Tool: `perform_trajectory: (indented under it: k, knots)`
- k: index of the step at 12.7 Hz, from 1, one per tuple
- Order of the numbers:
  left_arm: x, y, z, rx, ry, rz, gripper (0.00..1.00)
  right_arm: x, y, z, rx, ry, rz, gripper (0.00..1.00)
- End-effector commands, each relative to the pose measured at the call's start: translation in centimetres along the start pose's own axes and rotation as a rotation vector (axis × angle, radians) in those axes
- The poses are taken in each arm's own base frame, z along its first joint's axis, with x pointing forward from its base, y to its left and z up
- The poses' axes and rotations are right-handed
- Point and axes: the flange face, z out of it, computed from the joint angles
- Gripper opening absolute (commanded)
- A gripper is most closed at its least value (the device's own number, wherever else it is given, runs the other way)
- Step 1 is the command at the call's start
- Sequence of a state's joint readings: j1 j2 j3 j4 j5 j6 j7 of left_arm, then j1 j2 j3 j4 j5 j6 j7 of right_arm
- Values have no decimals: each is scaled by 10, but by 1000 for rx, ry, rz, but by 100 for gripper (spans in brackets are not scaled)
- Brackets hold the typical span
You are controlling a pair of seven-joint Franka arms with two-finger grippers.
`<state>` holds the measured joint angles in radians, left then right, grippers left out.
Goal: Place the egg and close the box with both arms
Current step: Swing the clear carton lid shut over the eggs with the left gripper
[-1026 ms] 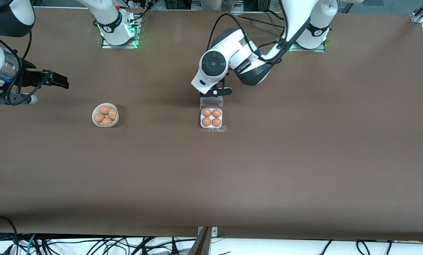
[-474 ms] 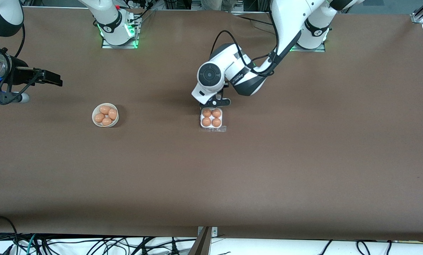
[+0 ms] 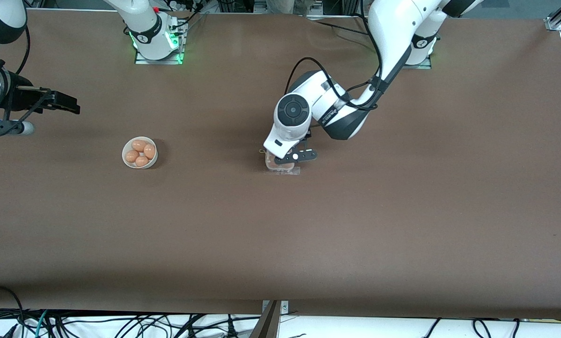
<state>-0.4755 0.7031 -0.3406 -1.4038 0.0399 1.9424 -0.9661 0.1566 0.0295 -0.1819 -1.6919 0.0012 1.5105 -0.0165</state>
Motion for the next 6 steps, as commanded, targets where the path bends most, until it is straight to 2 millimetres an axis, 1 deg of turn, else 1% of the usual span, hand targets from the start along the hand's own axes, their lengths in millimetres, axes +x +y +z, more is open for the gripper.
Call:
perform_trajectory:
  k: [1, 2, 3, 5, 6]
  knots:
    - [17, -24, -51, 35, 21, -14, 9, -5, 1, -13, 16, 10, -14, 100]
    - [29, -45, -91, 46, 20, 4, 19, -6, 0, -15, 16, 12, -17, 100]
    - [49, -75, -126, 58, -1, 18, 30, -10, -1, -21, 17, 18, -20, 100]
    - [93, -140, -190, 28, 1, 5, 66, -12, -1, -22, 16, 16, -20, 100]
    - [116, -175, -219, -14, 31, -10, 86, -12, 0, -22, 13, 16, -20, 100]
